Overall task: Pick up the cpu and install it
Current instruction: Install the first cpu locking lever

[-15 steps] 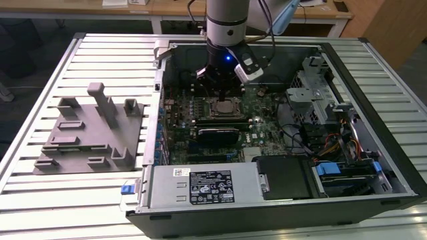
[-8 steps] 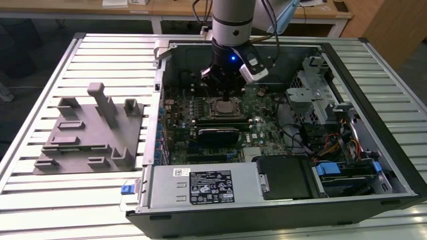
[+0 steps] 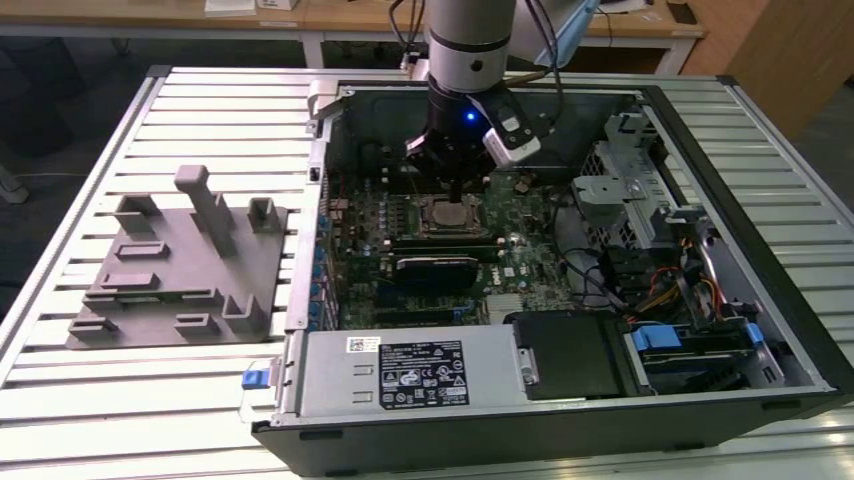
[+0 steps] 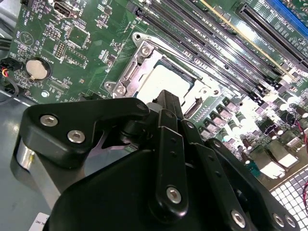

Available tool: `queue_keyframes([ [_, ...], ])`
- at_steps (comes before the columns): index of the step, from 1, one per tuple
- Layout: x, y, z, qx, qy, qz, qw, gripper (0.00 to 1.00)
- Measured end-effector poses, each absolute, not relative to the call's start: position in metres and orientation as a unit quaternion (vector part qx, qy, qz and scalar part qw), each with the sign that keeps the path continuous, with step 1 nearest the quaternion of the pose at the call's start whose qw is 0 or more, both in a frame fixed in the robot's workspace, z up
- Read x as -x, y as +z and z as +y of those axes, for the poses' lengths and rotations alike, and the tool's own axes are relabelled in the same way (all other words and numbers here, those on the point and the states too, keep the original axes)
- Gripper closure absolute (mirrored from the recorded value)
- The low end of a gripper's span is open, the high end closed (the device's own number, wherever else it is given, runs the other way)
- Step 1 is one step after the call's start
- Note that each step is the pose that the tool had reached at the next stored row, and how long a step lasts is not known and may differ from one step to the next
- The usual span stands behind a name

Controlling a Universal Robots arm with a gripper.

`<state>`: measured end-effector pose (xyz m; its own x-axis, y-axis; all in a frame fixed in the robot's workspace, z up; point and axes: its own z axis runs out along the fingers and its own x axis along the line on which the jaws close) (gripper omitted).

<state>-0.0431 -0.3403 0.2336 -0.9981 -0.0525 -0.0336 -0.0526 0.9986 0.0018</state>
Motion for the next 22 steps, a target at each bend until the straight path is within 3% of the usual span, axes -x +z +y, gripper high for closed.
queue_keyframes([
  [12, 0.046, 0.234, -0.34, 0.026, 0.001, 1.0, 0.017, 0.89],
  [22, 0.085, 0.234, -0.34, 0.025, 0.001, 1.0, 0.017, 0.89],
])
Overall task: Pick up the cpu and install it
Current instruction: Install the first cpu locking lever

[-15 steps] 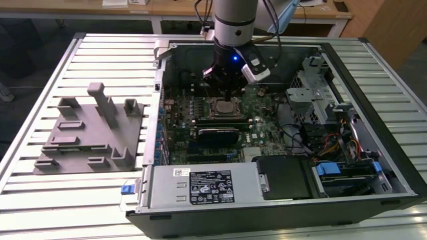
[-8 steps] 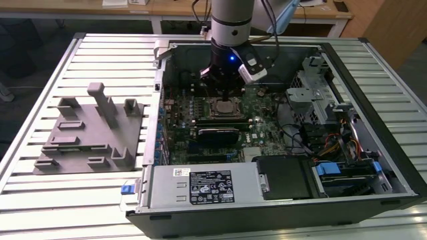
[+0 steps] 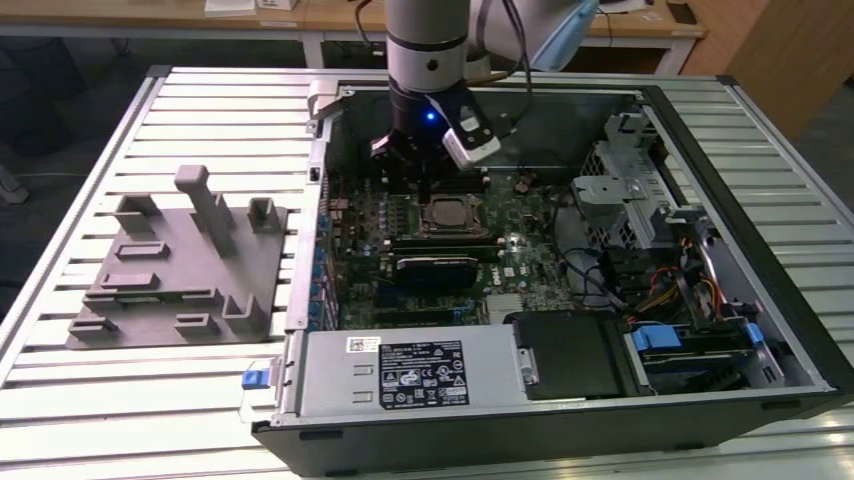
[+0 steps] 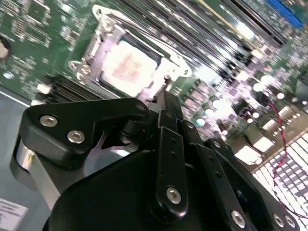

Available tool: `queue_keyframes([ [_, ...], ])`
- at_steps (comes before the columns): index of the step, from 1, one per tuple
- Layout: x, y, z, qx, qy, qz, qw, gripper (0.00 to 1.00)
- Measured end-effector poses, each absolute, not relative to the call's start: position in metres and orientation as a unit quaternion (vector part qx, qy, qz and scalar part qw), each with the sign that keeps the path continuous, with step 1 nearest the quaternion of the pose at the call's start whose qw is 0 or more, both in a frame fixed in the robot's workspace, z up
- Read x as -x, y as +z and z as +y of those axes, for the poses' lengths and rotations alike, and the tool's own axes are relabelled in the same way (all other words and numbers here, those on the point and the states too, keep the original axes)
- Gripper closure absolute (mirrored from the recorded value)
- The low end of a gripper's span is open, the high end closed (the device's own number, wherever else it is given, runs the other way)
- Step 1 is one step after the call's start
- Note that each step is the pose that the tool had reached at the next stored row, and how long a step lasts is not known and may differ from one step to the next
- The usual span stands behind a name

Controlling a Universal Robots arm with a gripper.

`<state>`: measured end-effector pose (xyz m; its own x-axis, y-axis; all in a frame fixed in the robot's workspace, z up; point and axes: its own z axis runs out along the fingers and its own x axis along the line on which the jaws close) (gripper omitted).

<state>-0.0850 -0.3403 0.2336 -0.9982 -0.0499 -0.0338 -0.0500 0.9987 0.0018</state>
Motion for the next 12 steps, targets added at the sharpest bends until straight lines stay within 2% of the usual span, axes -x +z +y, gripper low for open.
queue_keyframes([
  [9, 0.107, 0.234, -0.34, 0.023, 0.002, 1.0, 0.017, 0.89],
  [12, 0.109, 0.234, -0.34, 0.023, 0.012, 1.0, 0.017, 0.89],
])
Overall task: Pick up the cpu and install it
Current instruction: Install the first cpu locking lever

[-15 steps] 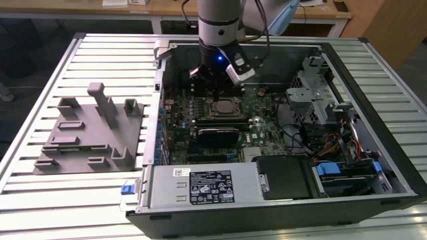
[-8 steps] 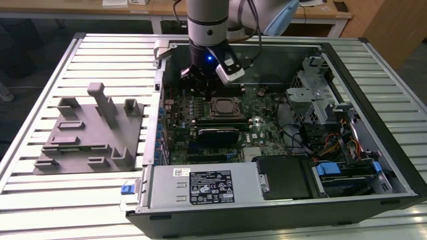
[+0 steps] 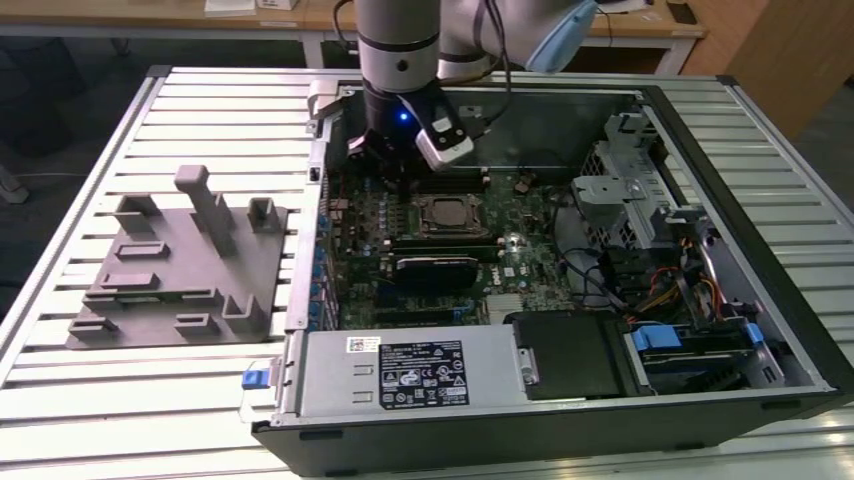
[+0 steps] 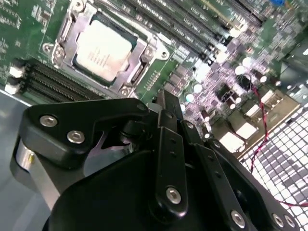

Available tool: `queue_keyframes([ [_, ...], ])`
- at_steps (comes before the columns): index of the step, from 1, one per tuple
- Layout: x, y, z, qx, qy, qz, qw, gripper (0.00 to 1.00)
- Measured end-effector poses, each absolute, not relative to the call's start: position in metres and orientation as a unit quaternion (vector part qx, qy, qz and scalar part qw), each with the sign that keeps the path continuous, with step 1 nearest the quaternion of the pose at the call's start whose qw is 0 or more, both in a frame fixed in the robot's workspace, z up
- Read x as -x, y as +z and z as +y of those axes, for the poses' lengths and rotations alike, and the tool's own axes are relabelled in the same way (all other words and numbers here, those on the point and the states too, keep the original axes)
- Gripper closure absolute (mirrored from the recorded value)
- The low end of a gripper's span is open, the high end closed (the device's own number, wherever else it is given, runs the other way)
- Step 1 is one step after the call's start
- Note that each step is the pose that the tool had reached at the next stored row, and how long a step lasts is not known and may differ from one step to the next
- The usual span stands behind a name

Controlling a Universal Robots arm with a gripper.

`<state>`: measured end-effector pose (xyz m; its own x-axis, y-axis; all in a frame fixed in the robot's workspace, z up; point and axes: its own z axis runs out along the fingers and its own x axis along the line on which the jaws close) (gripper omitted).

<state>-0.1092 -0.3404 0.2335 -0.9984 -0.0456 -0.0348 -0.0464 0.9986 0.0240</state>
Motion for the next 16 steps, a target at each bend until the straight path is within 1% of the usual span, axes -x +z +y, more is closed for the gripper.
queue_keyframes([
  [2, 0.11, 0.234, -0.341, 0.023, 0.027, 0.999, 0.017, 0.89],
  [6, 0.11, 0.234, -0.341, 0.022, 0.037, 0.999, 0.018, 0.89],
  [16, 0.11, 0.246, -0.341, 0.023, 0.038, 0.999, 0.018, 0.89],
])
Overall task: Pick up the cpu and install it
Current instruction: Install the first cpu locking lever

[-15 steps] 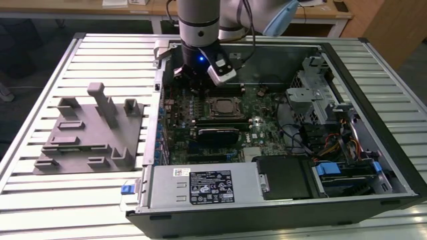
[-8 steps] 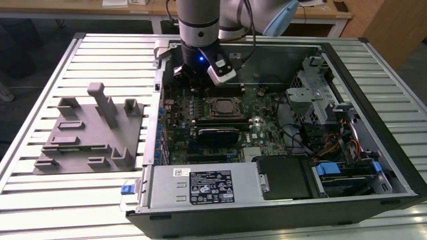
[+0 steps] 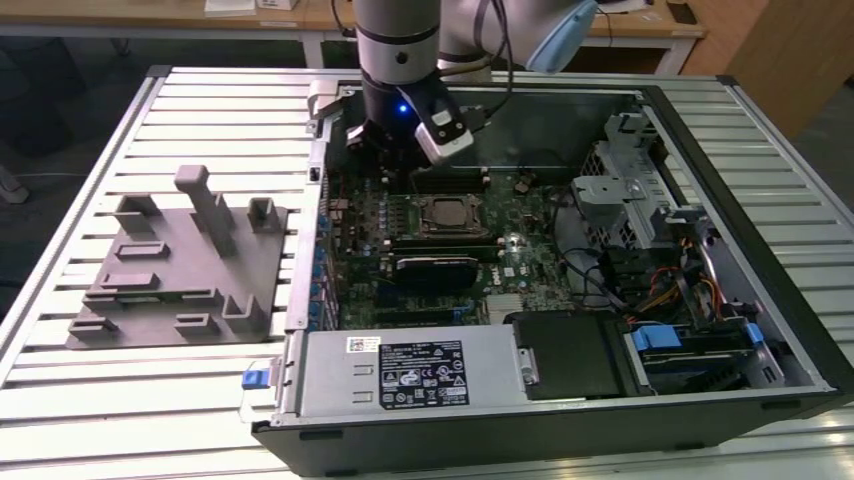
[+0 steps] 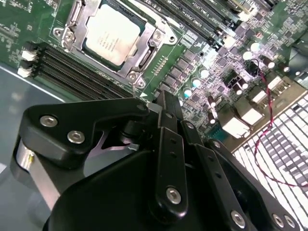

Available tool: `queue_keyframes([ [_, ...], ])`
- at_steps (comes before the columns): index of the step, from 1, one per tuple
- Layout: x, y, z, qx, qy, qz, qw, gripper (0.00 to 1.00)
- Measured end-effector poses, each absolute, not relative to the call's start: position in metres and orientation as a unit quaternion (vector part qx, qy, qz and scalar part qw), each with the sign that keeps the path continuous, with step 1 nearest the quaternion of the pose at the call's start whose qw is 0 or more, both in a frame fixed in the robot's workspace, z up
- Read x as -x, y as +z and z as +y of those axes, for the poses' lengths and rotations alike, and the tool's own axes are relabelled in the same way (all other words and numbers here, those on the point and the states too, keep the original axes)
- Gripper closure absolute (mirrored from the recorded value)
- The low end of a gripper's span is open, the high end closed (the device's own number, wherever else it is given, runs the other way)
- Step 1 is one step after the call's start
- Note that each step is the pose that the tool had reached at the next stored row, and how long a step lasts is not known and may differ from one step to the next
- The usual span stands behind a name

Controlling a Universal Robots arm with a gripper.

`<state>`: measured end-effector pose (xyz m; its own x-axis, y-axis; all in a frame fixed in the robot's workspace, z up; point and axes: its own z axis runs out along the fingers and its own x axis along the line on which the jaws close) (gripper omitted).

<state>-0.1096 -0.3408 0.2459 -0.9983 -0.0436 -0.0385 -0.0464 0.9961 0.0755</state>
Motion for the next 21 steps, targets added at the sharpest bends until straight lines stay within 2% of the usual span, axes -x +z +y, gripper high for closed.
queue_keyframes([
  [5, 0.1099, 0.2492, -0.3408, 0.023, 0.04, 0.999, 0.019, 0.89],
  [12, 0.1155, 0.2491, -0.3408, 0.022, 0.061, 0.998, 0.02, 0.89],
  [21, 0.1178, 0.2491, -0.341, 0.021, 0.109, 0.994, 0.021, 0.89],
])
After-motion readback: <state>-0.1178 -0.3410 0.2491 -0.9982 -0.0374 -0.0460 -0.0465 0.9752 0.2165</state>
